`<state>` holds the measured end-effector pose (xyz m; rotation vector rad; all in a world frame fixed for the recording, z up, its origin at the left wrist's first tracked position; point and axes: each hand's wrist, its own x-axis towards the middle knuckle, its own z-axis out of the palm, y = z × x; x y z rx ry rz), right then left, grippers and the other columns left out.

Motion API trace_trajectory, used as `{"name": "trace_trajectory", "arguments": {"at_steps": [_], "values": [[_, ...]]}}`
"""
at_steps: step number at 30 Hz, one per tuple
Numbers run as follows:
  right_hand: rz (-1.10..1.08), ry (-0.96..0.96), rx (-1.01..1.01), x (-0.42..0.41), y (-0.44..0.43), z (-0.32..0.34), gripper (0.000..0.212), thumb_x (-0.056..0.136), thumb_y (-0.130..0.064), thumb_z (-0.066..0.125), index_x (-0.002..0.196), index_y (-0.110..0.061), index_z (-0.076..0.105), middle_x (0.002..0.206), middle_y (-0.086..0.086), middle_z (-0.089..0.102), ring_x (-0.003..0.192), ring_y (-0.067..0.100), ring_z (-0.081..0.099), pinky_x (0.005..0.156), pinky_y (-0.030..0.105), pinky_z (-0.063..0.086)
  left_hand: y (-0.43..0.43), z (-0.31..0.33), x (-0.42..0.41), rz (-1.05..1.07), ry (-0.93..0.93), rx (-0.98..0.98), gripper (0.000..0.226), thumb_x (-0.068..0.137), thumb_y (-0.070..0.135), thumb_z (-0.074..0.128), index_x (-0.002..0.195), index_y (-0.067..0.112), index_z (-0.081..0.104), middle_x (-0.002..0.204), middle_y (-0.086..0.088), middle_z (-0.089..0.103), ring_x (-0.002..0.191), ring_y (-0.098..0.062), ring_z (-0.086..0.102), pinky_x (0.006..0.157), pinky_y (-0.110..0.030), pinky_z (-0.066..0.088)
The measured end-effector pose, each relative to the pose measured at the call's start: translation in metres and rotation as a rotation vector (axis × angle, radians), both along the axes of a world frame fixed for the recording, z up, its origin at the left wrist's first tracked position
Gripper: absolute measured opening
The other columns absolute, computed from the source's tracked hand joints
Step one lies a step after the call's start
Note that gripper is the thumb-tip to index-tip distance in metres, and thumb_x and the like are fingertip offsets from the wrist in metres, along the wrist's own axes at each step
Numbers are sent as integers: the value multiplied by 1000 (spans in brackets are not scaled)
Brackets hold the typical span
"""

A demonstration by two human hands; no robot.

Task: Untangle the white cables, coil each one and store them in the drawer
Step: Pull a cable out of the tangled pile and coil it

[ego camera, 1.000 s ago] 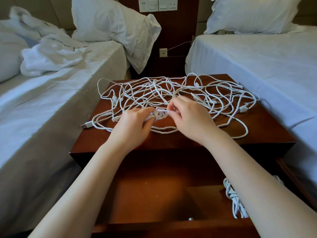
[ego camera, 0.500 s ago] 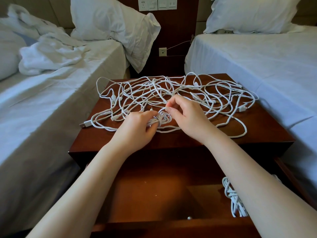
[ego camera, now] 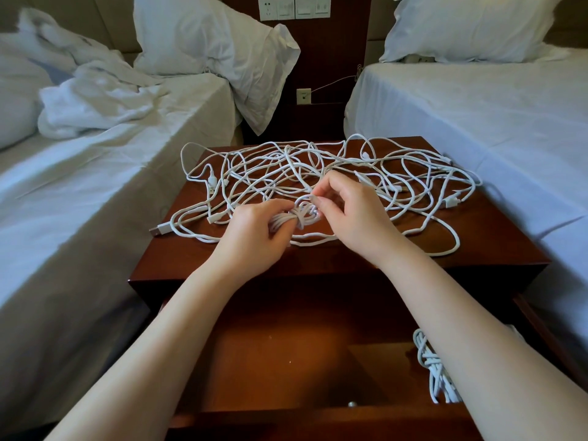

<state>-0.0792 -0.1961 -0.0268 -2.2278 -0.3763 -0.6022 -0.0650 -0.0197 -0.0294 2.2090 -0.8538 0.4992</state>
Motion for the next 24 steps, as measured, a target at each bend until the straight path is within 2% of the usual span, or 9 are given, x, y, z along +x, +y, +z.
{"name": "trace_trajectory", "arguments": {"at_steps": [4, 8, 10, 12, 15, 17, 19, 22, 24], "values": [[-67, -101, -92, 2, -2, -1, 5, 89, -11, 66, 85, -13, 66, 74, -12, 54, 64, 1, 51, 60, 9, 37, 0, 0, 0, 19, -10, -46, 22, 87, 10, 66, 109, 6, 69, 70, 23, 56, 65, -3, 65, 65, -11, 49], [-142, -143, -309, 2, -4, -2, 8, 85, -13, 67, 77, -14, 67, 76, -10, 51, 63, 8, 45, 54, 19, 33, -1, -1, 0, -7, -44, -17, 22, 87, 6, 66, 108, 5, 69, 71, 25, 54, 63, -2, 63, 69, -16, 50], [-130, -139, -368, 1, -5, -1, 9, 86, -16, 67, 78, -15, 71, 75, -9, 54, 63, 9, 46, 54, 21, 33, -1, -2, 0, -4, -63, 4, 23, 87, 6, 66, 110, 4, 69, 72, 19, 57, 63, -4, 63, 70, -15, 49], [-117, -164, -400, 1, -5, -1, 12, 88, -18, 65, 83, -14, 76, 76, -6, 59, 65, 9, 48, 54, 22, 37, -1, -2, 0, 9, -67, 16, 24, 87, 6, 66, 110, 4, 69, 72, 13, 59, 62, -9, 63, 70, -17, 49], [-138, -214, -399, 1, -3, -1, 18, 88, -17, 64, 101, -14, 76, 82, 0, 66, 72, 18, 60, 59, 27, 47, 0, -2, 1, 26, -58, -26, 18, 87, 5, 65, 104, 7, 71, 67, 21, 56, 57, -13, 63, 63, -23, 50], [-146, -262, -355, -1, -1, 0, 25, 85, -15, 66, 109, -13, 73, 85, 0, 68, 74, 17, 62, 60, 23, 44, 0, -1, 2, 52, -42, -48, 16, 87, 6, 65, 102, 7, 71, 67, 23, 55, 59, -9, 63, 61, -18, 49], [-135, -304, -328, -1, 0, -1, 24, 83, -12, 66, 105, -14, 74, 83, 0, 67, 70, 14, 59, 56, 22, 42, 0, 0, 1, 71, -11, -67, 16, 87, 6, 64, 100, 9, 72, 66, 22, 56, 58, -8, 62, 60, -15, 48], [-108, -281, -333, 2, 0, -3, 30, 84, -7, 61, 109, -15, 75, 79, -1, 62, 67, 8, 46, 54, 19, 36, 1, 0, 2, 76, 55, -121, 15, 88, 5, 61, 92, 15, 72, 66, 8, 65, 55, -15, 62, 61, -30, 52], [-90, -240, -345, 2, 1, -4, 39, 83, -5, 55, 117, -16, 72, 79, -1, 58, 70, 8, 44, 54, 14, 30, 2, 1, 4, 75, 108, -180, 17, 89, 4, 59, 90, 16, 70, 69, 1, 68, 54, -13, 63, 61, -34, 55]]}}
